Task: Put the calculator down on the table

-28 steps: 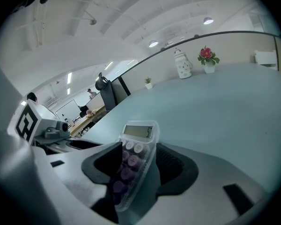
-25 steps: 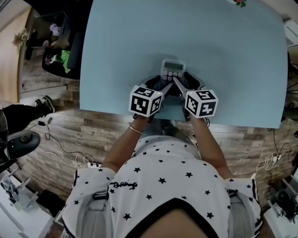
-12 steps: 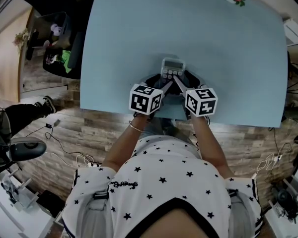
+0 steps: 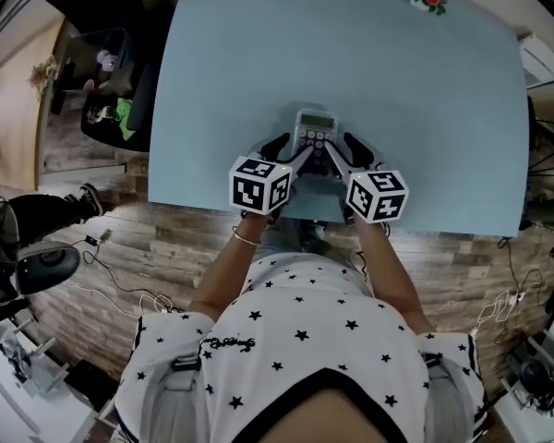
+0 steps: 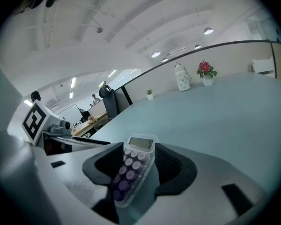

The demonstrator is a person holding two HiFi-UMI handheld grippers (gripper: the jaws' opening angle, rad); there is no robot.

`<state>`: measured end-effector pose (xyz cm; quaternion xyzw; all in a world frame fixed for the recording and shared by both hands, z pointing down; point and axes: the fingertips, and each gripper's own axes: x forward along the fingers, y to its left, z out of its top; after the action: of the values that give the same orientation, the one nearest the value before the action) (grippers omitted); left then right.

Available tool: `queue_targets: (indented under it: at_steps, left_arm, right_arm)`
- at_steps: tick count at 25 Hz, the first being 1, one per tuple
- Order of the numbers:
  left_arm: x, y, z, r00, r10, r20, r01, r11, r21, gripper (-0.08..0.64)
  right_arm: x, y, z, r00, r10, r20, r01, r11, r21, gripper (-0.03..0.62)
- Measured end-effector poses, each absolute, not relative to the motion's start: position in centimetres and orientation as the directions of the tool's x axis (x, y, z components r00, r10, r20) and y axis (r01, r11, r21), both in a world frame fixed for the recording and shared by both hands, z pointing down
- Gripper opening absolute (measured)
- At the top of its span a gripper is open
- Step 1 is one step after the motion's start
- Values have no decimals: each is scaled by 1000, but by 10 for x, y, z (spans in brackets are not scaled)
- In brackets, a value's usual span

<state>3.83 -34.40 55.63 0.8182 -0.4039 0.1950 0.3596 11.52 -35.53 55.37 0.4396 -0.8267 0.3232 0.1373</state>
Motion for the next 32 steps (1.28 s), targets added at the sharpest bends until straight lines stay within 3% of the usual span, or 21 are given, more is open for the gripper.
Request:
queue_targets:
  at_steps: [5,14,21,32]
  left_arm:
    - [39,-346,526,610,-571,549,-792,-446,416,231]
    - [40,-336,455,608,-687,398,-793,-547,267,66]
    - [39,-315,405,602,-749,275,-797,-583,157,49]
    - [39,-270,371,548,-811,205,-836,-540,97,48]
  right_arm:
    - [129,-354,522,-539,-725,428,-838,410,-361,165]
    - [141,-345,463,-522,-810,269,-842,439,-314,78]
    - [141,-324,411,-537,-835,116,-831,501,-242,3]
    - [149,-285,380,-586,-810,34,-789,561,-249,0]
